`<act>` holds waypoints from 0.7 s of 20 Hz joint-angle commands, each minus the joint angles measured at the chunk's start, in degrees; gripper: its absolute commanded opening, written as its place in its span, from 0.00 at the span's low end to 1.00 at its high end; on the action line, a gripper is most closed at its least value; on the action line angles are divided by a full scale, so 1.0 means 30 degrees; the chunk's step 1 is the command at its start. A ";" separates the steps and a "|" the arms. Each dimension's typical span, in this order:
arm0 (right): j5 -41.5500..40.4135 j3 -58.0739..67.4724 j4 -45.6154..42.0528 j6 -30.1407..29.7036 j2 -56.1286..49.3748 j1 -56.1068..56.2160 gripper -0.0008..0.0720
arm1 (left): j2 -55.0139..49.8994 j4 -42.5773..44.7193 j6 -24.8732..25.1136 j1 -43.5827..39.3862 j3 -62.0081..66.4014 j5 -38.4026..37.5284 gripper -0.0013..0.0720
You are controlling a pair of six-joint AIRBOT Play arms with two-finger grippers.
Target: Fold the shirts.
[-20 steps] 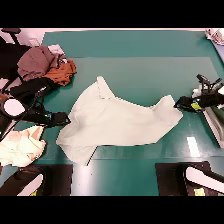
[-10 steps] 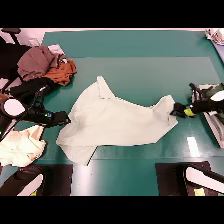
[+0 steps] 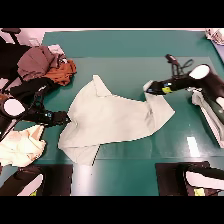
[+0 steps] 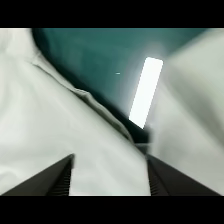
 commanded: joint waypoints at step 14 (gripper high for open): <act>0.2623 -0.2419 -0.4262 0.1282 0.0896 -0.7847 0.74 | -0.0007 -0.0058 -0.0393 0.0015 0.0000 0.0066 0.77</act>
